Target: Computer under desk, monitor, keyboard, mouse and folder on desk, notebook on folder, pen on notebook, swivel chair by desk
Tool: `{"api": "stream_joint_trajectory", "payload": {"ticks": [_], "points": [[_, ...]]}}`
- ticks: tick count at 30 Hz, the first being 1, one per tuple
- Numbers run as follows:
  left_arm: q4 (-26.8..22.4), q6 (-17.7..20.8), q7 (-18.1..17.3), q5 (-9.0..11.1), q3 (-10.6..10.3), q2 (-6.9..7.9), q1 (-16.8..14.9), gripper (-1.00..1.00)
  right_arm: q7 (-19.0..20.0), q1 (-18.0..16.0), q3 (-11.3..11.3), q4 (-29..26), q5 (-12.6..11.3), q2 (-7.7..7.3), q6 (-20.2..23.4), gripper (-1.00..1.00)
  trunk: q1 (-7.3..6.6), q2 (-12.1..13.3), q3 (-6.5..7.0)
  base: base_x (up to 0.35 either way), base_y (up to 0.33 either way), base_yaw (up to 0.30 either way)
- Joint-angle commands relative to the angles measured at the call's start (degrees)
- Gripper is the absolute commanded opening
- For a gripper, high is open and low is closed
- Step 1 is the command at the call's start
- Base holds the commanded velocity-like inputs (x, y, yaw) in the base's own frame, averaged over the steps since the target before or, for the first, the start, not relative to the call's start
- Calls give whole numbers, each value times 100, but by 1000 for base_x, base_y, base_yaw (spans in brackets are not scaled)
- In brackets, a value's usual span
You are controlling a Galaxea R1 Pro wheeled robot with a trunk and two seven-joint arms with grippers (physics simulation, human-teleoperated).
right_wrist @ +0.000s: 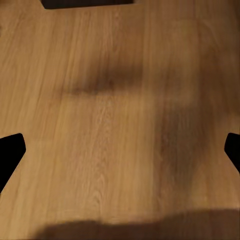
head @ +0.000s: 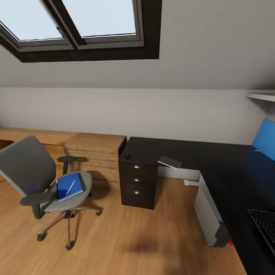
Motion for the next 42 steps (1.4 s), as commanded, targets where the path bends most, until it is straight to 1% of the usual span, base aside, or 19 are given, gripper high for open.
{"api": "stream_joint_trajectory", "payload": {"ticks": [1, 16, 20, 23, 24, 27, 28, 31, 33, 35, 36, 40, 41, 42], "points": [[-6, -27, 32, 60, -31, 5, 0, 100, -22, -3, 37, 4, -39, 0, -19, 100, 4, -3, -5, 329, 0, 0], [-9, -26, 32, 56, -33, 2, 0, 100, -22, -3, 40, -9, -37, -7, -19, 100, 4, -3, -5, 329, 0, 0], [-85, -32, 32, 49, -42, -9, 0, 100, -22, -3, 40, -47, -37, -11, -19, 100, 4, -3, -5, 329, 0, 0], [-374, -6, 34, 43, -46, -56, 0, 100, -24, -3, 36, -168, -32, -15, -17, 100, 4, -3, -5, 329, 0, 0], [-578, 8, 37, 40, -47, -88, 0, 100, -32, -3, 33, -345, -31, -16, -4, 100, 4, -3, -5, 329, 0, 0], [-876, 36, 40, 32, -48, -121, 0, 100, -53, -5, 31, -782, -30, -15, 19, 100, 4, -3, -5, 329, 0, 0], [-1079, 108, 42, 30, -48, -133, 0, 100, -66, -7, 31, -1121, -29, -13, 38, 100, 4, -3, -5, 329, 0, 0], [-1462, 371, 46, 29, -49, -143, 0, 100, -95, -15, 32, -1636, -29, -9, 114, 100, 4, -3, -5, 329, 0, 0], [-1779, 648, 47, 31, -49, -142, 0, 100, -134, -28, 33, -1976, -29, -6, 243, 100, 4, -3, -5, 329, 0, 0], [-2134, 974, 48, 32, -49, -140, 0, 100, -193, -56, 35, -2321, -29, -4, 467, 100, 4, -3, -5, 329, 0, 0], [-2516, 1308, 49, 32, -49, -139, 0, 100, -269, -116, 36, -2675, -22, -1, 784, 100, 4, -3, -5, 329, 0, 0], [-3324, 1959, 49, 35, -49, -138, 0, 100, -458, -313, 43, -3320, 8, 8, 1623, 100, 4, -3, -5, 329, 0, 0], [-3721, 2292, 50, 37, -49, -141, 0, 100, -555, -460, 58, -3580, 17, 20, 2095, 100, 4, -3, -5, 329, 0, 0], [-3912, 2467, 51, 38, -49, -142, 0, 100, -598, -551, 78, -3691, 20, 42, 2332, 100, 4, -3, -5, 330, 0, 0]]}}
